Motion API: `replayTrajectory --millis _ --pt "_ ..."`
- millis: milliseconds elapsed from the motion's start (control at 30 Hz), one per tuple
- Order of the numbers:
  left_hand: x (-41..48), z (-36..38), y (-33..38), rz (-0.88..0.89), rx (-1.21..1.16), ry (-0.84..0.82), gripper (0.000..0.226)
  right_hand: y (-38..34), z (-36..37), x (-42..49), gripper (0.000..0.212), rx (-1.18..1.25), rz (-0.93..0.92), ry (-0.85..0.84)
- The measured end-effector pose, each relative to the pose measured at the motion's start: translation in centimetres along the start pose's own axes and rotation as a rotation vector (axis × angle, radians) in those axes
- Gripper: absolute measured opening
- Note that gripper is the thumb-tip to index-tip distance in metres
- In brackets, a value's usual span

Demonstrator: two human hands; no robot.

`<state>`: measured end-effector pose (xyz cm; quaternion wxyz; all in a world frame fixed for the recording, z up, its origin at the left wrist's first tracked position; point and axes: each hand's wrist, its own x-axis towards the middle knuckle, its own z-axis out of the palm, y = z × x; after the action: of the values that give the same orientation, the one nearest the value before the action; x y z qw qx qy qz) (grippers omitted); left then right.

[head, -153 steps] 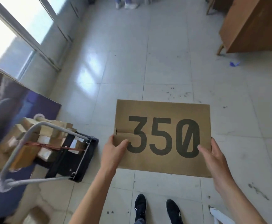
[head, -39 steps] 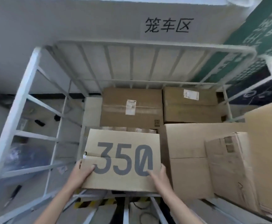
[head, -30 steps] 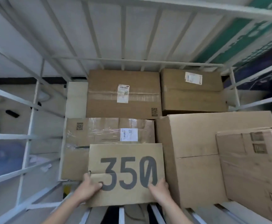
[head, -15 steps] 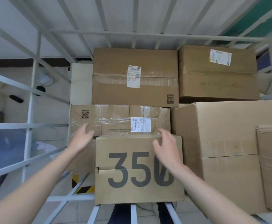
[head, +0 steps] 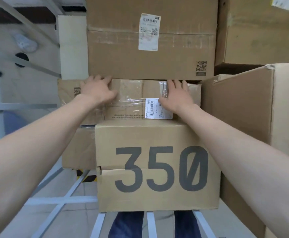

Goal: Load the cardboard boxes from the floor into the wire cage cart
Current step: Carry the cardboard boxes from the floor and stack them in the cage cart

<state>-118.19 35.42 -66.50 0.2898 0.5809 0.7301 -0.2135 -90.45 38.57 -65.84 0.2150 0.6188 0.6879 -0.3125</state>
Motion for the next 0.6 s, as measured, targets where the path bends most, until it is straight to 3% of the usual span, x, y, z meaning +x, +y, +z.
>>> replayTrajectory --millis 67,200,333,500,600 --pt "-1.0 0.2 0.0 -0.008 0.019 -0.029 0.069 -0.3 0.1 -0.9 0.079 -0.045 -0.005 -0.010" --pt "-3.5 1.1 0.1 0.016 0.020 -0.130 0.069 0.0 -0.6 -2.3 0.072 -0.054 0.007 -0.184" --pt "-5.4 1.2 0.1 -0.023 -0.059 -0.258 0.079 0.4 -1.9 -3.8 0.063 -0.045 -0.027 -0.282" --pt "-7.1 -1.7 0.5 -0.086 -0.352 -0.399 0.073 1.4 -4.3 -7.6 0.051 0.092 -0.029 -0.245" --pt "-9.5 -3.1 2.2 -0.094 -0.542 -0.279 0.069 1.6 -6.1 -10.7 0.039 0.144 -0.075 -0.116"
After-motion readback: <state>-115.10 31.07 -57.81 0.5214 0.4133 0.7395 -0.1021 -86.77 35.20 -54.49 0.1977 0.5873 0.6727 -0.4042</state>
